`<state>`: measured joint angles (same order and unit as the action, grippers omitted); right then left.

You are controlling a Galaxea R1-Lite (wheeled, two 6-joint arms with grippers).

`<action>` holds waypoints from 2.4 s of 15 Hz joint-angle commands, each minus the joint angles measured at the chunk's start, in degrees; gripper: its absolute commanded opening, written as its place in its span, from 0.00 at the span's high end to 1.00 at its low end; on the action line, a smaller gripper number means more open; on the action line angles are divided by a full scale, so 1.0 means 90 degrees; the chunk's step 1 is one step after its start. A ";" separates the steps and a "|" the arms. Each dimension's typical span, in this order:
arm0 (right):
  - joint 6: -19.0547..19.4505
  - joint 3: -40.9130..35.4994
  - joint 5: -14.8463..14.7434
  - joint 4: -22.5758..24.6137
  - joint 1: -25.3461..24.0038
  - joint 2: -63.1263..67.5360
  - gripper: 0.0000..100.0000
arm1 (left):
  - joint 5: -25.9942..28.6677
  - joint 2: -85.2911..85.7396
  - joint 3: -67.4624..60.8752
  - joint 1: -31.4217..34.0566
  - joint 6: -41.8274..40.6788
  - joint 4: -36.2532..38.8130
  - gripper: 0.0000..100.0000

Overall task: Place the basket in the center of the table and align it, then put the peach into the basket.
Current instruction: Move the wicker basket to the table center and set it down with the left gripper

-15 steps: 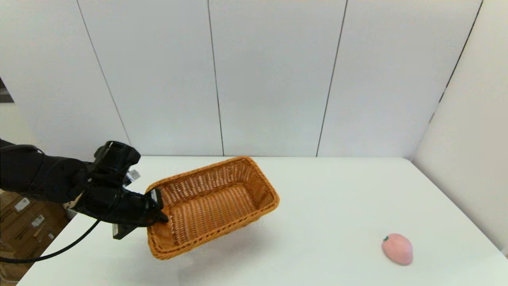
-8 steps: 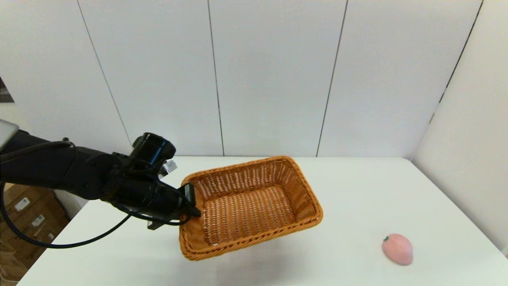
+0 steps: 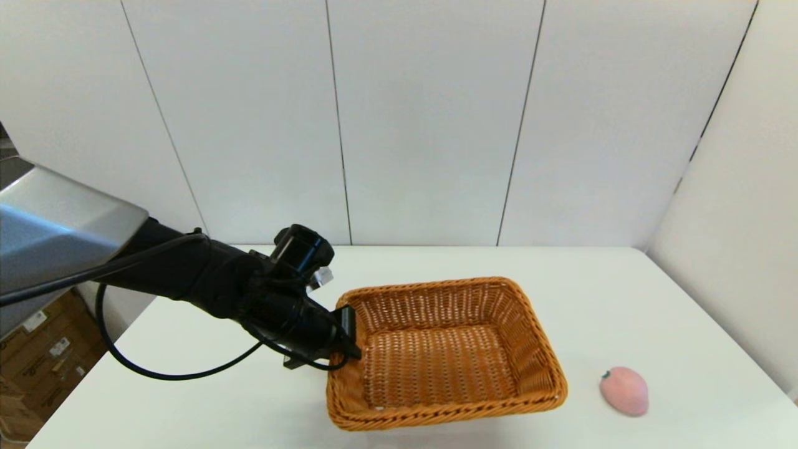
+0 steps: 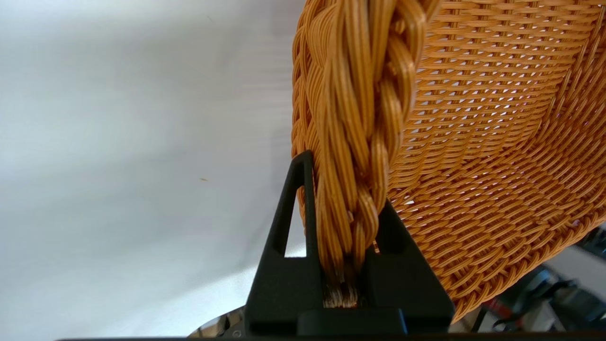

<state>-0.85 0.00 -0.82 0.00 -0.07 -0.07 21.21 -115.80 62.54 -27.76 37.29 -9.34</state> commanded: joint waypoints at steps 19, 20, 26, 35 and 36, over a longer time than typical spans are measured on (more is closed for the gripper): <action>-0.0003 0.0000 0.0003 0.0000 -0.0002 -0.0002 0.00 | -0.0003 -0.0249 -0.0367 0.0018 -0.0540 -0.0007 1.00; -0.0003 0.0000 0.0003 0.0000 -0.0002 -0.0002 0.00 | -0.0013 -0.0298 -0.0328 0.0018 -0.0569 -0.0007 1.00; -0.0003 0.0000 0.0003 0.0000 -0.0002 -0.0002 0.00 | -0.0003 -0.0327 -0.0318 0.0018 -0.0540 -0.0007 1.00; -0.0003 0.0000 0.0003 0.0000 -0.0002 -0.0002 0.00 | -0.0062 -0.0327 -0.0288 0.0028 -0.0520 0.0002 0.00; -0.0003 0.0000 0.0003 0.0000 -0.0002 -0.0002 0.00 | -0.0062 -0.0288 -0.0288 0.0028 -0.0511 -0.0007 0.00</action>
<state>-0.88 0.00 -0.84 0.00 -0.07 -0.07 20.53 -118.85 59.94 -27.50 32.41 -9.31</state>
